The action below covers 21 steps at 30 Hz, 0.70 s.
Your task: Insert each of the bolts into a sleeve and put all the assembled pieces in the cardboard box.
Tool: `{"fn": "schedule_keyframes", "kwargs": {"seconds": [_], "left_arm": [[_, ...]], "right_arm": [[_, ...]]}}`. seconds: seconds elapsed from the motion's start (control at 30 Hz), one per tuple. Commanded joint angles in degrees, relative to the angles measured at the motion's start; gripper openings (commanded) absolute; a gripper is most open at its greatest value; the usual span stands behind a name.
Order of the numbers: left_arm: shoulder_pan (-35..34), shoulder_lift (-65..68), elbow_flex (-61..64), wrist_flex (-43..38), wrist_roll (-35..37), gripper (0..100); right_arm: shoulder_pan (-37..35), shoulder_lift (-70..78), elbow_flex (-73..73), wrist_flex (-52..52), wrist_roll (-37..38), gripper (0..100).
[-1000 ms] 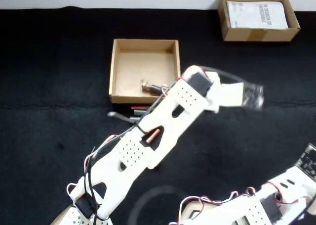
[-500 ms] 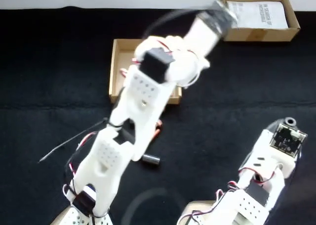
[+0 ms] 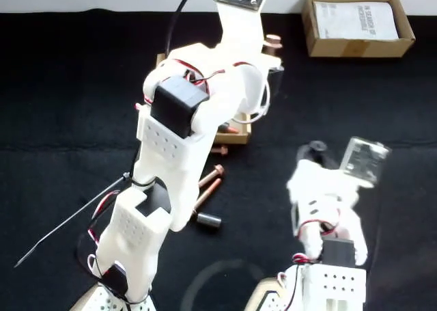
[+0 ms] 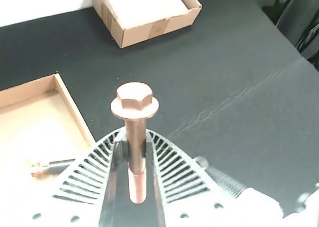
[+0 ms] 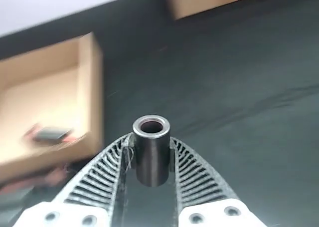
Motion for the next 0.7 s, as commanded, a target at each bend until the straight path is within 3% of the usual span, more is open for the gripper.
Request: {"fn": "schedule_keyframes", "kwargs": {"seconds": [0.0,0.13,0.27,0.37,0.67], "left_arm": [[-0.5,-2.6,-1.8,-3.5,0.7,1],[0.0,-0.2,-1.9,-6.2,0.4,1],[0.2,-0.8,-2.0,-3.9,-0.5,1],[0.2,-8.0,-1.7,0.3,-3.3,1],[-2.0,-27.3,-1.2,0.4,-6.8,1]], "right_arm": [[-9.2,-1.0,-7.9,6.0,-1.8,0.8],[-15.5,-1.0,-13.1,8.2,-1.3,0.8],[-19.7,-0.7,-18.6,11.7,-1.2,0.8],[-21.6,-0.7,-20.7,14.4,-1.1,0.8],[-22.0,-0.7,-20.8,14.5,-1.1,0.8]]}}
